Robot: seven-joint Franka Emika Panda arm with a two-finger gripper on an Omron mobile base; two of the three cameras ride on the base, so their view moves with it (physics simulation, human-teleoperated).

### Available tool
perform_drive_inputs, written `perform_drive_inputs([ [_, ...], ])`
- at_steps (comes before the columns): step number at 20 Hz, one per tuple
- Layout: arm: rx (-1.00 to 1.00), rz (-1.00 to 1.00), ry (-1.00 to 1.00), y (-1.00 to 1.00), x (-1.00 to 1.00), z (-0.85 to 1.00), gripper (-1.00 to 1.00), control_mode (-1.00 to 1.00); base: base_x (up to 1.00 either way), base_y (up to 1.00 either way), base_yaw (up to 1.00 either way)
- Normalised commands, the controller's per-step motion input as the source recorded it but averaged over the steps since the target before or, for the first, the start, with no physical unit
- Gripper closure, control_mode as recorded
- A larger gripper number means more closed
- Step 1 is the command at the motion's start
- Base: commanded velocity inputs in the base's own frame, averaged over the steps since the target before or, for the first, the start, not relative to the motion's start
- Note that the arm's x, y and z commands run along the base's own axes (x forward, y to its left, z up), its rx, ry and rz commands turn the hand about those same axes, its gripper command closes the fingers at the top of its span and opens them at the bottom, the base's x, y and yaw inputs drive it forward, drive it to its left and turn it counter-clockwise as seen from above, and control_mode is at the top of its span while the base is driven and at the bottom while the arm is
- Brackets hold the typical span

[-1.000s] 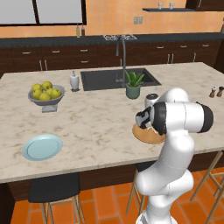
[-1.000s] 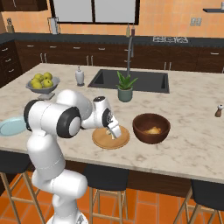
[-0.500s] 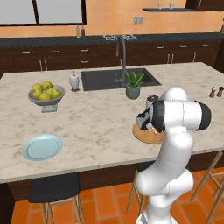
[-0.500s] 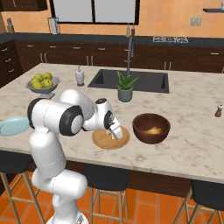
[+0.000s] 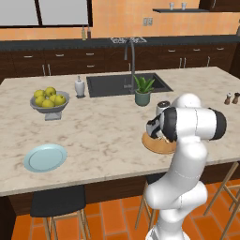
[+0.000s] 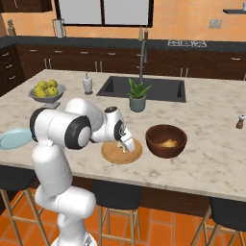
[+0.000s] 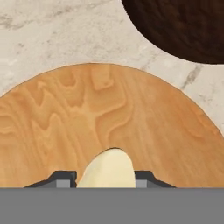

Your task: Pick the chicken drumstick and mushroom from their plates and place them in the bowl. Then put the bowl in the fridge.

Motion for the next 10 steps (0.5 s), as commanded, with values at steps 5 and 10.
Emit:
perform_drive_inputs([
  [5,0.01,-0.11,0.01,-0.26,-0.18,0.88,1.00,-1.00,0.00,0.00,0.00],
  [10,0.06,-0.15,0.02,-0.62,-0.28,1.00,1.00,-1.00,0.00,0.00,0.00],
])
